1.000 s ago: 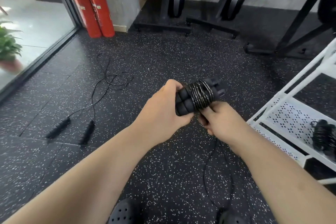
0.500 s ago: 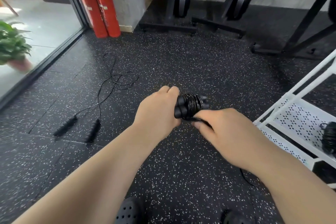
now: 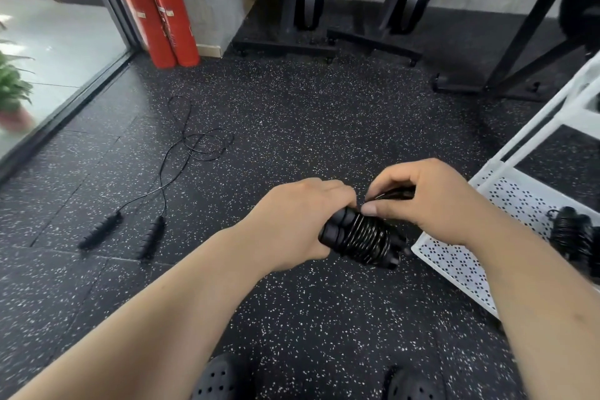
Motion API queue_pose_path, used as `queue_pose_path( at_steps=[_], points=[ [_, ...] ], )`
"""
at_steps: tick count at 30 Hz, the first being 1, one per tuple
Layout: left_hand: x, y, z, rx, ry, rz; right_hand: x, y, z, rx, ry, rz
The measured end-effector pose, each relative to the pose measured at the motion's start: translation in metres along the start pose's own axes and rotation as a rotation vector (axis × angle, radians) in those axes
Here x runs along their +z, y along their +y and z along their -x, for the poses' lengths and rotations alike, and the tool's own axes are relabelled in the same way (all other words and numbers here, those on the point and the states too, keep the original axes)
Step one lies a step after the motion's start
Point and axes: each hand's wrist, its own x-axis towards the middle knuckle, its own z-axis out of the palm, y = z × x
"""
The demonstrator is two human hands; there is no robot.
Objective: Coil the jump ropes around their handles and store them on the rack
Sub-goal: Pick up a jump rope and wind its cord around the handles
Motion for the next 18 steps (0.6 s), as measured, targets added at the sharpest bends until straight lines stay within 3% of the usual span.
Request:
queue_pose_path(
  at_steps=[4, 8, 12, 15, 18],
  points=[
    [-0.002, 0.005, 0.001, 0.007, -0.046, 0.111, -0.002, 0.009, 0.003, 0.016, -0.049, -0.079],
    [-0.007, 0.009, 0.005, -0.085, -0.058, 0.435, -0.004, 0.01, 0.007, 0.053, -0.102, -0.181],
    [-0.01, 0.014, 0.004, -0.19, 0.009, 0.699, 0.007, 0.0, 0.006, 0.221, -0.075, -0.542],
    [-0.01, 0.013, 0.001, -0.27, 0.088, 0.815, 0.021, 0.002, 0.005, 0.317, -0.039, -0.422],
    [-0.011, 0.008, -0.001, -0.34, 0.114, 0.898, 0.034, -0.005, 0.001, 0.328, -0.028, -0.448]
  ],
)
